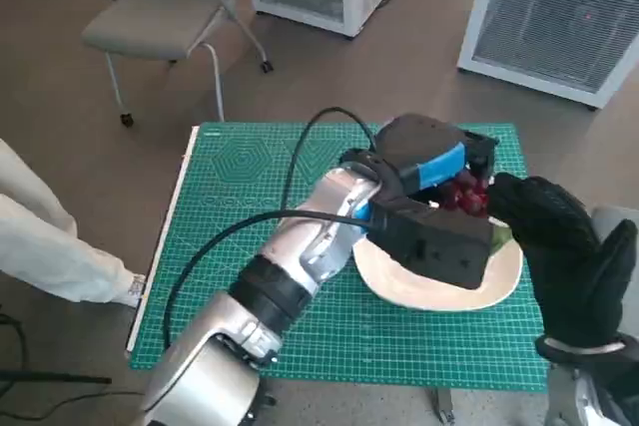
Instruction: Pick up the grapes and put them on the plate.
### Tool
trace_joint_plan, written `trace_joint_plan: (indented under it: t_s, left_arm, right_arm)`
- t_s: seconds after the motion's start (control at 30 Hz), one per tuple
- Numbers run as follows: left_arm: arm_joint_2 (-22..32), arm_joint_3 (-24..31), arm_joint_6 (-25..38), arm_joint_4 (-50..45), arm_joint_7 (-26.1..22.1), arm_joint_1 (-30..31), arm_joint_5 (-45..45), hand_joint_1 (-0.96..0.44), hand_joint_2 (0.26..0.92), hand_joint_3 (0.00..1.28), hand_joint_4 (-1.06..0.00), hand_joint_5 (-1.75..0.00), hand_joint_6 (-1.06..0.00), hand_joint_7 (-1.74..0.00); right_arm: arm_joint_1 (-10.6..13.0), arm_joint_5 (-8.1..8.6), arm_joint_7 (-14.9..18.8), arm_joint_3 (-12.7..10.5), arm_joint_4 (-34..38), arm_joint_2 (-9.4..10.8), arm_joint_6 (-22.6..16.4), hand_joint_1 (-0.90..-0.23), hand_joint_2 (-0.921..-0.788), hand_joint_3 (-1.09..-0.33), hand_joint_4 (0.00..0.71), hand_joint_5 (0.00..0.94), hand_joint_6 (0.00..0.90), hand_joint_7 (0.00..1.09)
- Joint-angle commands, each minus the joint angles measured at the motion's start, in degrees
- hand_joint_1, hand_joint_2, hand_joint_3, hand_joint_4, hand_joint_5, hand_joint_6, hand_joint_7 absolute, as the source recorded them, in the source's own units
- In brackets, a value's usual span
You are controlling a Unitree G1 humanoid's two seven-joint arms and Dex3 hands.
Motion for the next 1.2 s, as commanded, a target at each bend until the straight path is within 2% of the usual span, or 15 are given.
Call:
trace_joint_plan:
  t_s: [0.03,0.27,0.37,0.43,0.47,0.5,0.6,0.63,0.73,0.93,1.2]
  left_arm:
    - [-0.8,-0.7,0.0,1.3,0.1,-2.6,0.1,0.00,0.920,0.09,-0.67,-1.18,-0.60,-1.20]
    - [-1.6,0.1,0.4,3.0,-1.2,-2.8,-1.7,0.00,0.921,0.11,-0.65,-1.21,-0.58,-1.21]
    - [-2.1,1.0,0.2,3.7,-2.8,-2.7,-3.4,0.00,0.921,0.19,-0.58,-1.31,-0.47,-1.29]
    - [-2.2,1.5,-0.1,4.2,-4.0,-2.5,-4.5,-0.07,0.921,0.27,-0.48,-1.22,-0.39,-1.41]
    - [-2.3,1.7,-0.4,4.5,-4.5,-2.5,-5.0,-0.12,0.919,0.29,-0.44,-1.09,-0.36,-1.42]
    - [-2.4,2.0,-0.7,5.0,-5.0,-2.4,-5.5,-0.16,0.918,0.29,-0.41,-0.89,-0.33,-1.33]
    - [-2.5,2.8,-1.7,6.4,-6.3,-2.2,-7.1,-0.19,0.917,0.19,-0.35,-0.38,-0.31,-0.72]
    - [-2.5,3.1,-2.1,6.8,-6.6,-2.1,-7.5,-0.21,0.919,0.16,-0.32,-0.27,-0.30,-0.55]
    - [-2.4,3.6,-3.8,7.9,-7.2,-1.7,-8.5,-0.30,0.920,0.11,-0.21,-0.09,-0.26,-0.27]
    - [-1.8,2.8,-7.4,9.2,-5.1,-1.1,-7.7,-0.49,0.921,0.10,-0.04,-0.01,-0.16,-0.09]
    - [-1.5,2.0,-8.7,9.6,-2.7,-0.6,-6.4,-0.54,0.921,0.11,0.00,0.00,-0.14,-0.06]
  right_arm:
    - [1.2,-0.47,-0.7,-0.1,0.2,0.4,0.3,-0.338,-0.921,-0.629,0.387,0.878,0.197,1.03]
    - [1.3,-0.53,-1.0,-0.2,0.1,0.4,0.4,-0.342,-0.921,-0.628,0.388,0.874,0.198,1.03]
    - [1.3,-0.58,-1.1,-0.1,0.0,0.5,0.4,-0.344,-0.921,-0.627,0.389,0.874,0.198,1.03]
    - [1.3,-0.61,-1.2,-0.1,0.0,0.6,0.3,-0.345,-0.921,-0.627,0.389,0.873,0.198,1.03]
    - [1.3,-0.63,-1.2,-0.1,0.0,0.6,0.3,-0.345,-0.921,-0.626,0.390,0.873,0.198,1.03]
    - [1.3,-0.65,-1.2,-0.1,0.0,0.6,0.3,-0.345,-0.921,-0.626,0.390,0.873,0.198,1.03]
    - [1.3,-0.70,-1.2,-0.1,0.2,0.7,0.3,-0.345,-0.921,-0.626,0.390,0.872,0.198,1.03]
    - [1.3,-0.73,-1.2,-0.1,0.2,0.7,0.3,-0.345,-0.921,-0.626,0.390,0.872,0.198,1.03]
    - [1.4,-0.88,-1.3,-0.1,0.0,0.8,0.3,-0.345,-0.921,-0.626,0.391,0.871,0.198,1.03]
    - [1.5,-1.28,-1.3,-0.2,0.0,0.8,0.2,-0.348,-0.921,-0.624,0.392,0.869,0.198,1.03]
    - [1.2,-1.52,-1.2,-0.4,0.7,0.7,0.0,-0.350,-0.921,-0.623,0.392,0.867,0.199,1.03]
